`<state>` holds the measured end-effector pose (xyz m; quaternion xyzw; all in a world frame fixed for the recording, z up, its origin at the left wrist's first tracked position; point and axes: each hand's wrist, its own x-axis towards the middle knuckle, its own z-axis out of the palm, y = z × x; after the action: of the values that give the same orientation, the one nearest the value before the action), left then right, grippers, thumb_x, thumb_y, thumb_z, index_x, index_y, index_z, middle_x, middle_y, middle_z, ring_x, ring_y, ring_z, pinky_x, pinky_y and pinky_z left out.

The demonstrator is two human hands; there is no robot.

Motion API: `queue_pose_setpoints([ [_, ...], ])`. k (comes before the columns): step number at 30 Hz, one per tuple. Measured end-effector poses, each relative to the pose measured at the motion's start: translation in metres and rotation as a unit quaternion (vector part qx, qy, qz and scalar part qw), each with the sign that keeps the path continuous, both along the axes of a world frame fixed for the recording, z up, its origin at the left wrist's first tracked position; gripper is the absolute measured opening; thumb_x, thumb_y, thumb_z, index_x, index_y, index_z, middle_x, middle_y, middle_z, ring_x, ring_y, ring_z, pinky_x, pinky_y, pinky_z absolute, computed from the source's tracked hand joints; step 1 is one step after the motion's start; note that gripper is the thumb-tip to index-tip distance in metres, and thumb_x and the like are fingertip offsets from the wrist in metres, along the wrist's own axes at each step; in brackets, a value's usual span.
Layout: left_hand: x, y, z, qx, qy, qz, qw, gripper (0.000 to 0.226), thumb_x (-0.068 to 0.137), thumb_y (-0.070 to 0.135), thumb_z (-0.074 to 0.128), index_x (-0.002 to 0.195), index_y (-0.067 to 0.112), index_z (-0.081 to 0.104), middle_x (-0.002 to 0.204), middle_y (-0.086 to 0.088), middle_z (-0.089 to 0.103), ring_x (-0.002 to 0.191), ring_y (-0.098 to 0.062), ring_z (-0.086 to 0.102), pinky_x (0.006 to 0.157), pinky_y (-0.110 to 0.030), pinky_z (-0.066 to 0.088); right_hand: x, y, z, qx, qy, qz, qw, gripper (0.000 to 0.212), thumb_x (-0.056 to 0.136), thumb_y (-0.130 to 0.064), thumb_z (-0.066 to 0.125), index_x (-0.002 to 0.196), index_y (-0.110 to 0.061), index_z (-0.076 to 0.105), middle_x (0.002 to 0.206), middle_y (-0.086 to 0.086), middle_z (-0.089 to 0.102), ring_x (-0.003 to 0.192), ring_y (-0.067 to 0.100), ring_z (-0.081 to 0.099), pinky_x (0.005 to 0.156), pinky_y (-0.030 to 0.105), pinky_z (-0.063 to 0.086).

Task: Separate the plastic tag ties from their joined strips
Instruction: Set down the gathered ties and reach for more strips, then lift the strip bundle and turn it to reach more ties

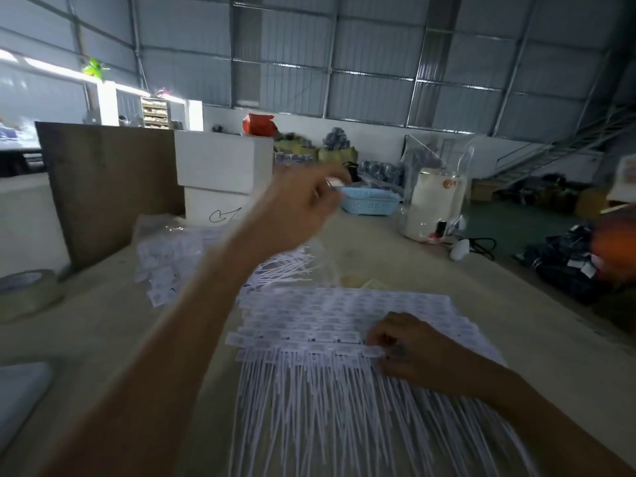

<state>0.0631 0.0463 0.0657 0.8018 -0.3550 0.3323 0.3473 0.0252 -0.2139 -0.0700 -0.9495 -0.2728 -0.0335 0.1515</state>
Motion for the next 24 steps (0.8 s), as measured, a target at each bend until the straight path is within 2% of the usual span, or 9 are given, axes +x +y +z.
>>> queue_pose_setpoints([
  [2,0.001,-0.018,-0.029,0.136,0.083,-0.015,0.987,0.016,0.095,0.024,0.063,0.109,0.02,0.07,0.086,0.002,0.07,0.076,-0.006,0.064,0.075,-0.03,0.056,-0.002,0.003,-0.002,-0.031,-0.019,-0.005,0.999,0.026,0.092,-0.046,0.066,0.113,-0.043,0.051,0.11,-0.012,0.051,0.103,0.008,0.043,0.089,0.03,0.04],
  [4,0.006,-0.029,-0.055,0.247,0.172,-0.036,0.953,0.018,0.095,0.032,0.064,0.107,0.02,0.071,0.094,0.001,0.071,0.085,-0.009,0.065,0.082,-0.033,0.054,-0.005,0.005,0.003,-0.045,-0.036,-0.015,0.998,0.033,0.092,-0.044,0.066,0.121,-0.032,0.055,0.113,-0.006,0.05,0.105,0.012,0.041,0.091,0.031,0.039],
  [7,0.009,-0.04,-0.071,0.311,0.253,-0.071,0.913,0.03,0.088,0.049,0.068,0.107,0.025,0.072,0.096,0.004,0.071,0.088,-0.011,0.065,0.085,-0.032,0.053,-0.013,0.006,0.023,-0.009,-0.032,-0.003,0.999,0.035,0.093,-0.032,0.068,0.124,-0.019,0.06,0.118,0.002,0.054,0.107,0.016,0.047,0.092,0.034,0.042],
  [12,0.008,-0.051,-0.071,0.329,0.277,-0.096,0.898,0.029,0.08,0.051,0.076,0.099,0.032,0.066,0.081,0.012,0.062,0.069,0.002,0.057,0.069,-0.023,0.046,-0.014,0.001,0.057,0.036,-0.042,0.009,0.998,0.026,0.09,-0.018,0.071,0.116,-0.014,0.068,0.112,0.002,0.062,0.095,0.01,0.059,0.081,0.021,0.047],
  [14,0.006,-0.053,-0.071,0.334,0.258,-0.091,0.902,0.021,0.081,0.047,0.076,0.083,0.032,0.061,0.074,0.011,0.053,0.064,-0.001,0.05,0.063,-0.024,0.038,-0.01,-0.002,0.062,0.043,-0.019,0.018,0.999,0.021,0.092,-0.018,0.069,0.113,-0.013,0.067,0.107,0.0,0.063,0.089,0.005,0.059,0.074,0.015,0.046],
  [16,0.002,-0.054,-0.07,0.328,0.263,-0.097,0.902,0.026,0.082,0.044,0.077,0.073,0.027,0.058,0.069,0.004,0.049,0.062,-0.009,0.048,0.061,-0.028,0.035,-0.007,-0.005,0.065,0.06,0.012,0.038,0.997,0.019,0.093,-0.015,0.069,0.111,-0.011,0.065,0.104,0.0,0.066,0.089,0.008,0.061,0.075,0.02,0.05],
  [18,-0.003,-0.052,-0.064,0.309,0.265,-0.099,0.908,0.026,0.082,0.041,0.077,0.079,0.02,0.062,0.071,-0.001,0.054,0.067,-0.012,0.052,0.064,-0.029,0.039,-0.004,-0.008,0.07,0.082,0.031,0.052,0.995,0.018,0.091,-0.015,0.071,0.108,-0.014,0.066,0.103,-0.001,0.068,0.09,0.009,0.064,0.079,0.028,0.054],
  [21,-0.013,-0.046,-0.047,0.236,0.271,-0.127,0.925,0.016,0.086,0.028,0.075,0.086,0.022,0.06,0.075,0.008,0.068,0.069,-0.004,0.064,0.065,-0.019,0.05,-0.001,-0.014,0.085,0.16,0.049,0.055,0.984,0.017,0.089,-0.024,0.075,0.104,-0.026,0.067,0.101,-0.006,0.071,0.092,0.007,0.067,0.082,0.026,0.057],
  [24,-0.025,-0.043,-0.028,0.21,0.231,-0.127,0.941,0.009,0.089,0.022,0.068,0.088,0.02,0.059,0.075,0.002,0.073,0.064,-0.014,0.069,0.061,-0.037,0.059,-0.002,-0.027,0.102,0.201,0.066,0.039,0.977,0.025,0.086,-0.043,0.071,0.109,-0.033,0.068,0.107,-0.01,0.073,0.098,0.008,0.069,0.09,0.029,0.056],
])
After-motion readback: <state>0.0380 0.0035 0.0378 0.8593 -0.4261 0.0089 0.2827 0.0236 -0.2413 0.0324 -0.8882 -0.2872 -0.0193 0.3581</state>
